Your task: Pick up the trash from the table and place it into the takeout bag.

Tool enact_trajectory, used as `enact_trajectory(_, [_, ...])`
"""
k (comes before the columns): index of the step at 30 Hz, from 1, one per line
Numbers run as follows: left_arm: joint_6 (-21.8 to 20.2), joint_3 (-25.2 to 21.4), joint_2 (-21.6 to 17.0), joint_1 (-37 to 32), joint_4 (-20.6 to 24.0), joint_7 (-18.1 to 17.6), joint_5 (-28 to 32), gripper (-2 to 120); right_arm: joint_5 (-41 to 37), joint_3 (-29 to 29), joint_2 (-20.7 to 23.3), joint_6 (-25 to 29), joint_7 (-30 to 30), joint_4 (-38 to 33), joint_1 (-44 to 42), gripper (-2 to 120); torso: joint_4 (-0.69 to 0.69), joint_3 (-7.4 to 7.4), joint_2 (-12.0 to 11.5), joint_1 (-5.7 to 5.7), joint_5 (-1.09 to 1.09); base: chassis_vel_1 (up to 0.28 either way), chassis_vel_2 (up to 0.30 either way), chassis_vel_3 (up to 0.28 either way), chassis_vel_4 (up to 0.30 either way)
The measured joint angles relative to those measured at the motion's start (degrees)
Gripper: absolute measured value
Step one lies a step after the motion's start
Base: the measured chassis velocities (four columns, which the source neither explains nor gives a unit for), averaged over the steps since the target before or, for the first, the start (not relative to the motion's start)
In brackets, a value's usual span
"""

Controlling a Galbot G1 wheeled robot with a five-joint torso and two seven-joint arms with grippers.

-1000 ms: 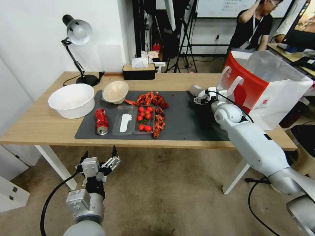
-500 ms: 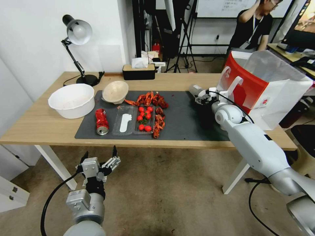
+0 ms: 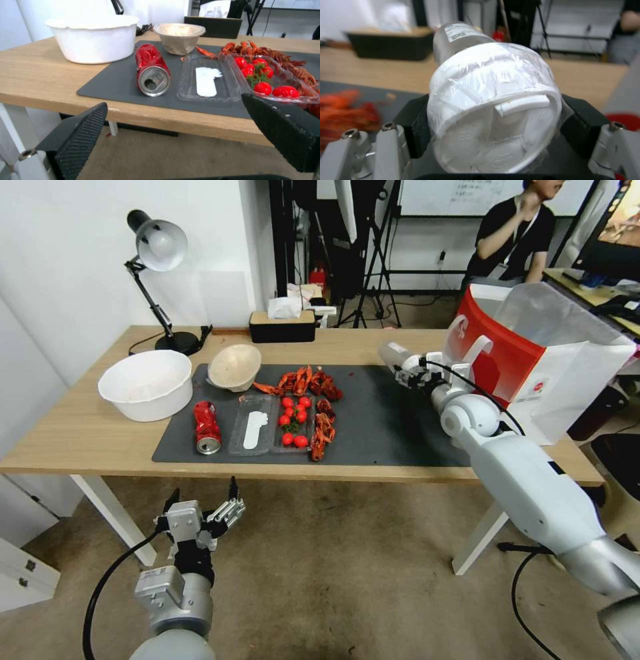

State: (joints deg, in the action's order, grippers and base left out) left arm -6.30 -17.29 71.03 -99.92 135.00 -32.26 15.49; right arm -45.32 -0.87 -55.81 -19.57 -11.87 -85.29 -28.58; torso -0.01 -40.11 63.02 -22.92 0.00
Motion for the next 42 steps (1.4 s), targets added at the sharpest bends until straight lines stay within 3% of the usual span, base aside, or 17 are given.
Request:
enact_trajectory(1, [0.0, 0.0, 0.0, -0.1, 0.0, 0.0, -0.2, 100, -0.5, 1.0, 1.3, -0.1, 0.0, -5.5, -1.8, 74, 0.01, 0.0, 0.0, 0.0, 0.0, 0.0, 0.0, 0.0, 0.0])
enact_trajectory(8, [0.3, -0.1, 0.3, -0.6, 0.2, 0.0, -0.5, 100, -1.3, 4.0, 3.5, -0.1, -0.5, -15.2, -5.6, 74, 0.0, 0.0, 0.0, 0.0, 0.02, 0.0, 0.0, 0.0, 0.0])
enact_trajectory(15, [0.9, -0.2, 0.7, -0.5, -0.2, -0.1, -0.6, 100, -3.4, 9.8, 7.5, 0.2, -4.7, -25.8, -6.9, 74, 0.0, 0.0, 0.0, 0.0, 0.01, 0.0, 0.0, 0.0, 0.0])
enact_trajectory(26, [0.9, -0.1, 0.8, 0.2, -0.7, -0.1, -0.6, 100, -8.3, 12.4, 13.0, -0.4, -7.8, -31.7, -2.3, 74, 0.01, 0.0, 0.0, 0.0, 0.01, 0.0, 0.0, 0.0, 0.0])
enact_trajectory(28, [0.9, -0.1, 0.9, 0.2, -0.8, -0.1, -0.5, 100, -8.5, 12.5, 13.7, -0.8, -10.1, -32.0, -1.4, 74, 0.01, 0.0, 0.0, 0.0, 0.01, 0.0, 0.0, 0.0, 0.0])
enact_trajectory(30, [0.9, -0.1, 0.9, 0.3, -0.8, -0.1, -0.5, 100, -9.7, 12.6, 14.8, -3.2, -17.2, -33.2, 0.0, 74, 0.01, 0.0, 0.0, 0.0, 0.01, 0.0, 0.0, 0.0, 0.0])
enact_trajectory(36, [0.9, -0.1, 0.9, 0.4, -0.8, -0.1, -0.5, 100, -11.7, 13.2, 16.1, -7.5, -25.4, -33.8, 1.2, 74, 0.01, 0.0, 0.0, 0.0, 0.01, 0.0, 0.0, 0.0, 0.0])
enact_trajectory(38, [0.9, 0.0, 0.9, 0.4, -0.8, -0.1, -0.5, 100, -14.4, 14.5, 17.6, -10.9, -32.3, -33.0, 1.6, 74, 0.0, 0.0, 0.0, 0.0, 0.01, 0.0, 0.0, 0.0, 0.0])
enact_trajectory(42, [1.1, 0.2, 0.9, 0.4, -1.1, -0.1, -0.5, 100, -18.8, 17.4, 19.1, -13.9, -37.0, -30.8, 0.3, 74, 0.0, 0.0, 0.0, 0.0, 0.01, 0.0, 0.0, 0.0, 0.0])
